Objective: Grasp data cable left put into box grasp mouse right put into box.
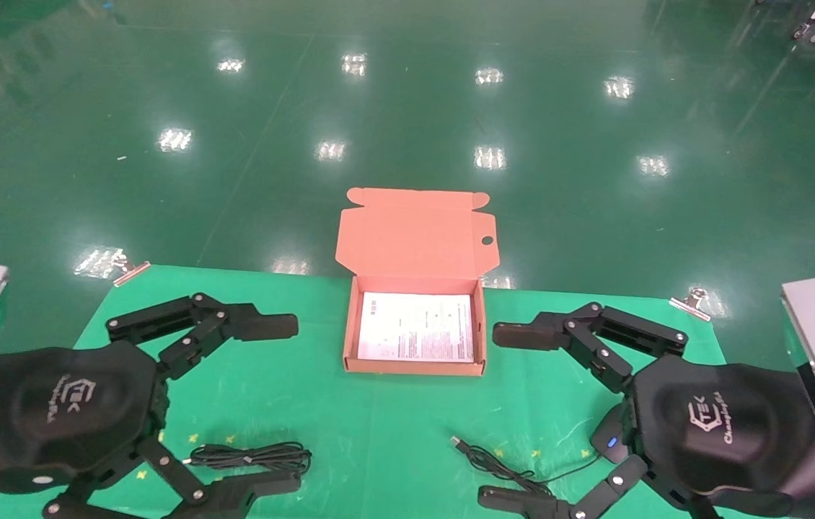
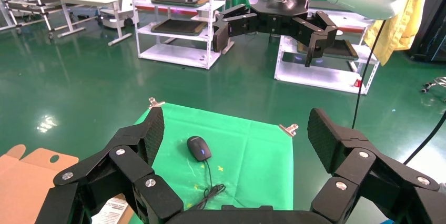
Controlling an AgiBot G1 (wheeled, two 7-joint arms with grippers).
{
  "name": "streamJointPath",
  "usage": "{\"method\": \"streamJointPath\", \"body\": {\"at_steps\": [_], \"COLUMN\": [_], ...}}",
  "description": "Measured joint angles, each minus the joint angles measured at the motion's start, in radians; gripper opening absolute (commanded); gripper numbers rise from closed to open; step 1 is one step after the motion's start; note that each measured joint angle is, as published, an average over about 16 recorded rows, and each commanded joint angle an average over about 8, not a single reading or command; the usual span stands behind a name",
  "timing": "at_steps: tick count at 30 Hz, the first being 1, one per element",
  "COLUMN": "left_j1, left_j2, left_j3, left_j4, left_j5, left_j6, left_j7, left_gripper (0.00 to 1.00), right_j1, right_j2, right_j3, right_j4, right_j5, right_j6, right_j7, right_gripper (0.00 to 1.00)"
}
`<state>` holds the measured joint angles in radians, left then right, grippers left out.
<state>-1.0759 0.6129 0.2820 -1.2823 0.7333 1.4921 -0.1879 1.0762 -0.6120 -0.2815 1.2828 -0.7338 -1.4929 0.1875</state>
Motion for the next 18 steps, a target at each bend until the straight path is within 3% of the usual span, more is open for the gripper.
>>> {"method": "streamJointPath", "body": {"at_steps": [18], "left_j1": [-0.001], "left_j2": [0.005], "left_j3": [0.011], "left_j4": [-0.001], "left_j5": [0.018], "left_j6": [-0.002], "left_j7": [-0.003], "left_gripper": [1.0], "right_j1": [0.008], "right_j2": [0.009], "right_j3": [-0.003], "right_j4": [0.012], "right_j5": [-0.031], "right_j6": [0.003], "right_j7": [-0.015], "right_gripper": [1.0]}}
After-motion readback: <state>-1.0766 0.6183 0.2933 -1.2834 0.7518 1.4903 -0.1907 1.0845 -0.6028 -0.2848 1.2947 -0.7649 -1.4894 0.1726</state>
